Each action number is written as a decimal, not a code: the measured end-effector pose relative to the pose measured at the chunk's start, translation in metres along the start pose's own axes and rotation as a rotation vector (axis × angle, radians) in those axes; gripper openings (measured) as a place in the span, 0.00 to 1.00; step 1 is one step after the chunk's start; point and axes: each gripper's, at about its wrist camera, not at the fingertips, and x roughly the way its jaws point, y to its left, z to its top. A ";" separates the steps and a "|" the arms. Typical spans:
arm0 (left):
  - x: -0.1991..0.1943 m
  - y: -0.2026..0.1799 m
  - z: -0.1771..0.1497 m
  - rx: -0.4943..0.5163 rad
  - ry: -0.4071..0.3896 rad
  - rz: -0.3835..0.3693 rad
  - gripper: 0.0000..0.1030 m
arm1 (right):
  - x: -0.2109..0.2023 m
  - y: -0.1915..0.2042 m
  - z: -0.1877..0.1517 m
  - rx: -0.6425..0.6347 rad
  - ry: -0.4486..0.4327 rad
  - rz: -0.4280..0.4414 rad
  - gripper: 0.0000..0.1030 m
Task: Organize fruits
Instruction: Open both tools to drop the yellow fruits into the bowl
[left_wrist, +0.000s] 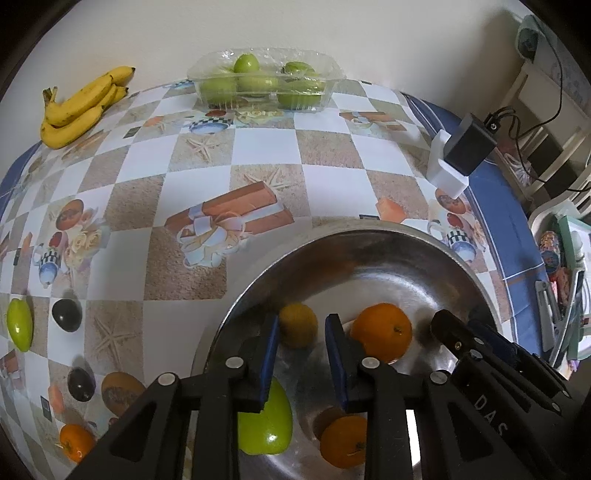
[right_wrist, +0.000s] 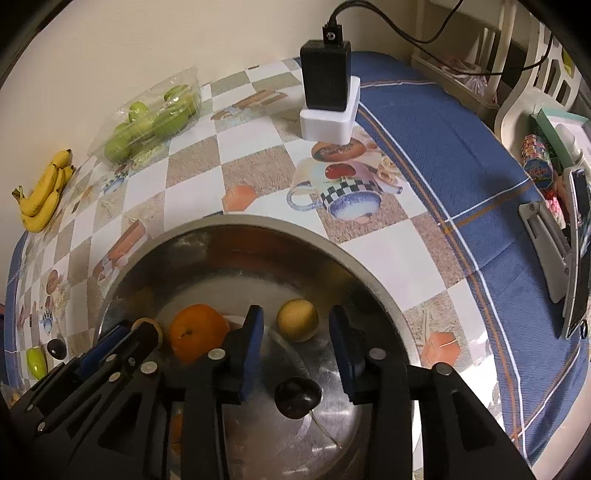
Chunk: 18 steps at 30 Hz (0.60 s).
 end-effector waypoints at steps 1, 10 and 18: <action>-0.001 0.000 0.000 0.000 -0.001 0.000 0.35 | -0.002 0.000 0.001 0.003 -0.004 0.008 0.37; -0.013 0.001 0.001 -0.016 0.006 -0.007 0.43 | -0.017 -0.001 0.005 0.013 -0.015 0.047 0.40; -0.030 0.030 0.000 -0.082 -0.018 0.023 0.43 | -0.020 0.006 0.004 0.001 -0.004 0.102 0.40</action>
